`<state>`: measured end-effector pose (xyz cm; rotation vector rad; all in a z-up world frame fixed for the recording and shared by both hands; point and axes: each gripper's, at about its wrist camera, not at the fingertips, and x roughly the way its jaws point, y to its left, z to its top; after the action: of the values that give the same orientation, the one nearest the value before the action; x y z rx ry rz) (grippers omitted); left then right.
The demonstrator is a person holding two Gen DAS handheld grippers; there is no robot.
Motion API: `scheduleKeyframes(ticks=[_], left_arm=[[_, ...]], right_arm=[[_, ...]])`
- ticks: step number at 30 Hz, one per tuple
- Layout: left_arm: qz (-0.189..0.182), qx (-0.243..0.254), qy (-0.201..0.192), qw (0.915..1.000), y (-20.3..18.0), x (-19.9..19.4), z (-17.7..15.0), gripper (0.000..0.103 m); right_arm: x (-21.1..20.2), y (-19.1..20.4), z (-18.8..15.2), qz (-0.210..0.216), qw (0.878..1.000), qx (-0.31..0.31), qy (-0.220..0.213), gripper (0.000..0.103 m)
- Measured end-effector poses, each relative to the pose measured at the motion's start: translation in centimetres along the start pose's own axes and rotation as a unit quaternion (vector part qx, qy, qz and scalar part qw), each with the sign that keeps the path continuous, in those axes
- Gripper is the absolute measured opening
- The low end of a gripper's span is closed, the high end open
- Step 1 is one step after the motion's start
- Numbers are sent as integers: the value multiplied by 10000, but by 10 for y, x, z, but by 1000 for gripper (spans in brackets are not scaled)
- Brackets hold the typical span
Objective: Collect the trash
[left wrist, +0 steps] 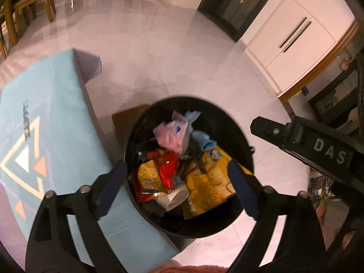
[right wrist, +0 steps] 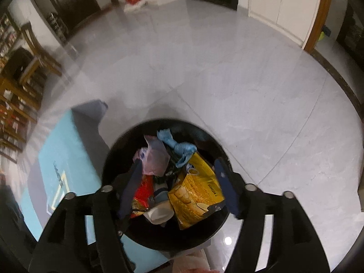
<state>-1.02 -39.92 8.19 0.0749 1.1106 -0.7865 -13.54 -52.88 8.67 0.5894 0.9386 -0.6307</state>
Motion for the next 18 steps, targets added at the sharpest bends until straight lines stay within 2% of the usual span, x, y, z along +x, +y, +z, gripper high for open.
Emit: scheduleKeyframes(ticks=[1,6,9,12,18], left_arm=[[41,84,-77,9999,-2,-9,1,97],[274,211,-368,9987,-2,-42,7,100],[409,328,-613,9967,-1,-61,11,100],[505,429,-793,9947,-2,-77,13,100],[263,485,-813,9952,-2,-89,13,100]], right_arm=[[-9,-1,0,47,9999,17,-149,82],[-50,-6,-2,317,9964,218,-749,96],[-65,-6,-3,443,9944,227,-936,98],[-73,-4,-4,335,9934,225,-1070,98],[-78,5,-7,112,9930,122,-1169,99]])
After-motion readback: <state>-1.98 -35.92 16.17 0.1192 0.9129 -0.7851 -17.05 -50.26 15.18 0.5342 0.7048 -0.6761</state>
